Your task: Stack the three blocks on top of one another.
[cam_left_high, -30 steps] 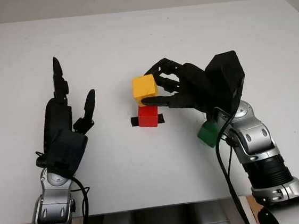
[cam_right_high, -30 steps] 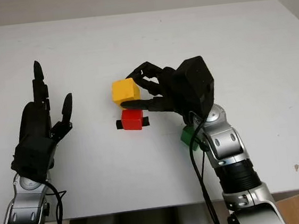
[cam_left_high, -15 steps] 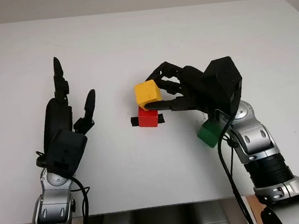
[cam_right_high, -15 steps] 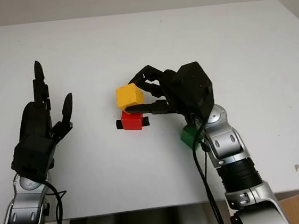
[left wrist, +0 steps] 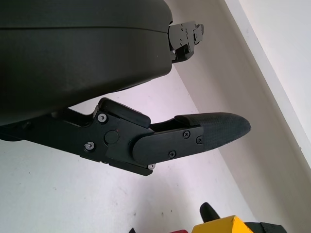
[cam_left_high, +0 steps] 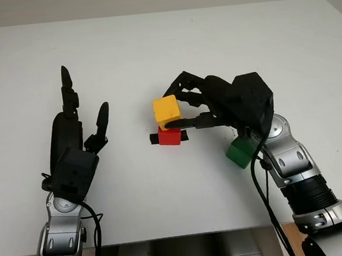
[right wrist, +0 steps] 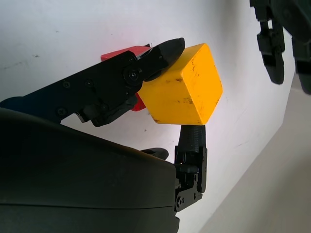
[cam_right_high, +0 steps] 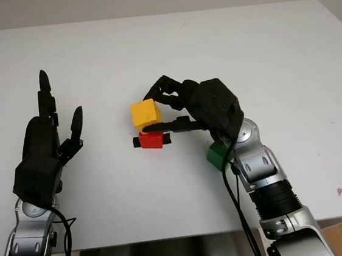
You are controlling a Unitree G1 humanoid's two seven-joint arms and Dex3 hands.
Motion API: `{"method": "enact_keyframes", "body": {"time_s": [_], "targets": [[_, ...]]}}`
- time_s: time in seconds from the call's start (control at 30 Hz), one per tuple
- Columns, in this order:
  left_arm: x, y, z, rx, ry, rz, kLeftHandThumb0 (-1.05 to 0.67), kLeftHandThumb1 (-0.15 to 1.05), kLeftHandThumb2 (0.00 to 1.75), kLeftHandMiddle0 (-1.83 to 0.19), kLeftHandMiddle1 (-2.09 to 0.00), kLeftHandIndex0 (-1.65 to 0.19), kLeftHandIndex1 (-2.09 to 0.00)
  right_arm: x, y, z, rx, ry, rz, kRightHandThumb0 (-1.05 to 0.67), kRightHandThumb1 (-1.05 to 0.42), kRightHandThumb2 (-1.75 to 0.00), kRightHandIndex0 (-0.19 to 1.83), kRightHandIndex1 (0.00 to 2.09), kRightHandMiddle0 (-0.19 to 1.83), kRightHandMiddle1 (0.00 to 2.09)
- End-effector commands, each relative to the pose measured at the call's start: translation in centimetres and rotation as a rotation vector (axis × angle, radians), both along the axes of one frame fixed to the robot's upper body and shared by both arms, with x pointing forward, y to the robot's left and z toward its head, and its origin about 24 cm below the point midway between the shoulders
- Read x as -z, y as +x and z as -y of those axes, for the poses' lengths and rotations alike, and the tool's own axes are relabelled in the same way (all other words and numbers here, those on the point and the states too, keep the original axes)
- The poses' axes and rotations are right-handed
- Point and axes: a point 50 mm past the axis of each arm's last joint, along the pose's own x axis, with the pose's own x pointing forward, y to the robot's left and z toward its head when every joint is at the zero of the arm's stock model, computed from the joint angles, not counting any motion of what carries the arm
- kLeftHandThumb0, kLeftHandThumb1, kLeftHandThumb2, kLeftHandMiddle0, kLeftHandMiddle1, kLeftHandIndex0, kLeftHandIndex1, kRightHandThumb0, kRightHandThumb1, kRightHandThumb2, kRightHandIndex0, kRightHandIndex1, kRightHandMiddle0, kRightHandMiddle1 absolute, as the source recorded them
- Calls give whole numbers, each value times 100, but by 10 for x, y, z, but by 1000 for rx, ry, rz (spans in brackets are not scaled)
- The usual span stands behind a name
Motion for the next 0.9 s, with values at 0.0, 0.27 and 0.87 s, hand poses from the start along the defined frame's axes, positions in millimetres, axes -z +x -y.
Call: {"method": "enact_keyframes", "body": {"time_s": [0.0,0.27,0.87], "targets": [[2,-1,1,5,-6,-2,-76,105,60,19,0,19,0,-5,0,0,-14,-12,32,-44,-94,-5,34,8,33,154],[2,-1,2,3,-3,-6,-78,105,59,19,0,19,0,-5,0,1,-22,-24,39,-44,-94,-5,35,8,35,151],[3,-1,3,10,-23,1,-76,105,60,19,0,19,0,-9,1,5,-32,-89,26,-50,-95,-5,24,3,7,104]]}}
